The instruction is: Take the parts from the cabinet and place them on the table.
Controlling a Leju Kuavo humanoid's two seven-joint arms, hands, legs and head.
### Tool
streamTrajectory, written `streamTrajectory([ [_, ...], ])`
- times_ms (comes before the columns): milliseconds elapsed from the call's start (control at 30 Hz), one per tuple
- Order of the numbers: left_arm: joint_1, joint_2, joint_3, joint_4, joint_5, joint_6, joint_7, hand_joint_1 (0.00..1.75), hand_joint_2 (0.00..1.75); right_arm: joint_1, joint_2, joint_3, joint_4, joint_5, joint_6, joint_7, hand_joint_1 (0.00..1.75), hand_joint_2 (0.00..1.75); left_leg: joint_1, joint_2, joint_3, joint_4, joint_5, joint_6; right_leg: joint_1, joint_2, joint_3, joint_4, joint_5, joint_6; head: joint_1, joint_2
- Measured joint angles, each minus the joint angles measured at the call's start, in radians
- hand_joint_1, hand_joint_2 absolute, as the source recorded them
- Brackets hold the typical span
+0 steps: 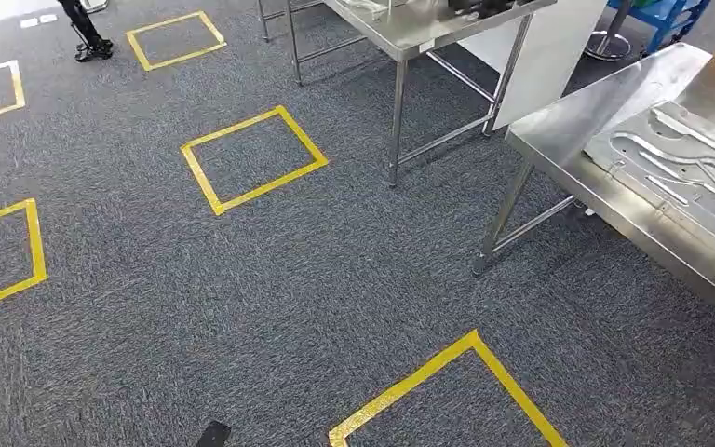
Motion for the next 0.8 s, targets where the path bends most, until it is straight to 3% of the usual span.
streamTrajectory([
  [33,-0.003,0.001,0.000,0.000,0.000,0.000,0.000,0.00,0.00,-0.003,0.000,0.000,0.000,0.000,0.001,0.000,0.00,0.00,-0.001,-0.011,-0.001,-0.002,0.008,0.012,0.001,-0.003,0.000,0.001,-0.001,0.005,0.000,0.000],
  [133,-0.003,0.002,-0.001,0.000,0.000,-0.001,0.000,0.00,0.00,-0.010,0.001,0.000,0.000,0.000,0.002,0.001,0.00,0.00,-0.003,-0.025,-0.004,-0.004,0.012,0.028,-0.001,-0.015,0.002,-0.002,0.001,0.021,0.000,0.000],
  [167,-0.003,0.002,-0.001,0.000,-0.002,-0.002,-0.001,0.00,0.00,-0.011,0.001,0.000,0.000,0.003,-0.001,0.001,0.00,0.00,0.003,-0.028,0.001,-0.012,0.019,0.038,-0.007,-0.004,0.002,0.010,-0.011,0.028,0.000,0.000],
  [200,-0.005,0.002,-0.001,0.000,-0.003,-0.002,-0.003,0.00,0.00,-0.012,0.001,0.000,0.000,0.009,-0.006,0.001,0.00,0.00,0.003,-0.031,0.000,-0.014,0.021,0.043,-0.007,0.015,-0.013,0.042,-0.038,0.031,0.000,0.000],
  [267,-0.010,0.003,-0.001,0.000,-0.002,-0.004,-0.011,0.00,0.00,-0.014,0.000,0.000,0.000,0.022,-0.011,0.000,0.00,0.00,0.001,-0.039,-0.005,-0.013,0.023,0.048,-0.008,0.029,-0.086,0.192,-0.120,0.034,0.000,0.000],
  [300,-0.011,0.003,-0.001,0.000,-0.001,-0.007,-0.016,0.00,0.00,-0.015,0.000,0.000,0.000,0.030,-0.011,0.000,0.00,0.00,0.000,-0.044,-0.007,-0.013,0.024,0.049,-0.008,0.030,-0.122,0.264,-0.145,0.036,0.000,0.000],
  [333,-0.011,0.003,-0.001,0.000,0.002,-0.010,-0.023,0.00,0.00,-0.016,0.000,0.000,0.000,0.038,-0.010,0.000,0.00,0.00,-0.002,-0.049,-0.007,-0.013,0.024,0.049,-0.008,0.031,-0.145,0.308,-0.150,0.036,0.000,0.000],
  [367,-0.011,0.003,-0.001,0.000,0.003,-0.012,-0.028,0.00,0.00,-0.018,-0.002,0.000,0.000,0.043,-0.009,0.000,0.00,0.00,-0.002,-0.055,-0.006,-0.013,0.024,0.049,-0.008,0.032,-0.144,0.300,-0.131,0.035,0.000,0.000],
  [400,-0.012,0.002,-0.001,0.000,0.005,-0.014,-0.032,0.00,0.00,-0.022,-0.004,0.001,0.000,0.048,-0.005,0.001,0.00,0.00,-0.002,-0.062,-0.005,-0.012,0.024,0.049,-0.008,0.034,-0.121,0.246,-0.090,0.033,0.000,0.000],
  [467,-0.016,-0.007,0.000,0.000,0.015,-0.016,-0.046,0.00,0.00,-0.029,-0.015,0.002,0.000,0.058,0.006,0.002,0.00,0.00,-0.003,-0.076,-0.001,-0.011,0.023,0.047,-0.007,0.050,-0.034,0.066,0.004,0.024,0.000,0.000],
  [500,-0.017,-0.013,0.003,0.000,0.028,-0.018,-0.053,0.00,0.00,-0.030,-0.023,0.002,0.000,0.062,0.008,0.000,0.00,0.00,-0.003,-0.080,-0.003,-0.010,0.024,0.045,-0.007,0.082,-0.010,0.010,0.005,0.016,0.000,0.000],
  [567,-0.022,-0.022,0.011,0.000,0.043,-0.018,-0.062,0.00,0.00,-0.036,-0.032,0.003,0.001,0.069,0.011,-0.003,0.00,0.00,-0.006,-0.089,-0.010,-0.007,0.025,0.030,-0.002,0.073,-0.012,0.001,0.007,0.014,0.000,0.000],
  [633,-0.020,-0.031,0.025,0.000,0.064,-0.018,-0.069,0.00,0.00,-0.039,-0.039,0.003,0.001,0.076,0.012,-0.003,0.00,0.00,-0.002,-0.097,-0.009,-0.013,0.029,0.019,0.002,0.068,-0.011,0.000,0.009,0.006,0.000,0.000],
  [667,-0.020,-0.032,0.031,0.000,0.073,-0.018,-0.070,0.00,0.00,-0.038,-0.039,0.003,0.001,0.079,0.012,-0.002,0.00,0.00,-0.005,-0.095,-0.014,-0.004,0.023,0.014,-0.014,0.059,-0.006,-0.014,0.018,-0.005,0.000,0.000],
  [700,-0.020,-0.037,0.038,0.000,0.075,-0.018,-0.070,0.00,0.00,-0.036,-0.045,0.003,0.001,0.079,0.010,-0.001,0.00,0.00,-0.006,-0.073,-0.023,0.023,0.001,0.012,-0.010,0.051,-0.002,-0.019,0.019,-0.010,0.000,0.000],
  [733,-0.022,-0.041,0.042,0.000,0.072,-0.018,-0.066,0.00,0.00,-0.034,-0.048,0.003,0.001,0.079,0.005,-0.001,0.00,0.00,-0.004,-0.060,-0.052,0.087,-0.039,0.009,-0.009,0.045,-0.003,-0.018,0.019,-0.017,0.000,0.000],
  [800,-0.022,-0.045,0.044,0.000,0.068,-0.020,-0.054,0.00,0.00,-0.026,-0.055,0.003,0.002,0.076,-0.007,-0.004,0.00,0.00,0.002,-0.054,-0.124,0.244,-0.112,0.001,-0.006,0.033,-0.003,-0.017,0.018,-0.018,0.000,0.000],
])
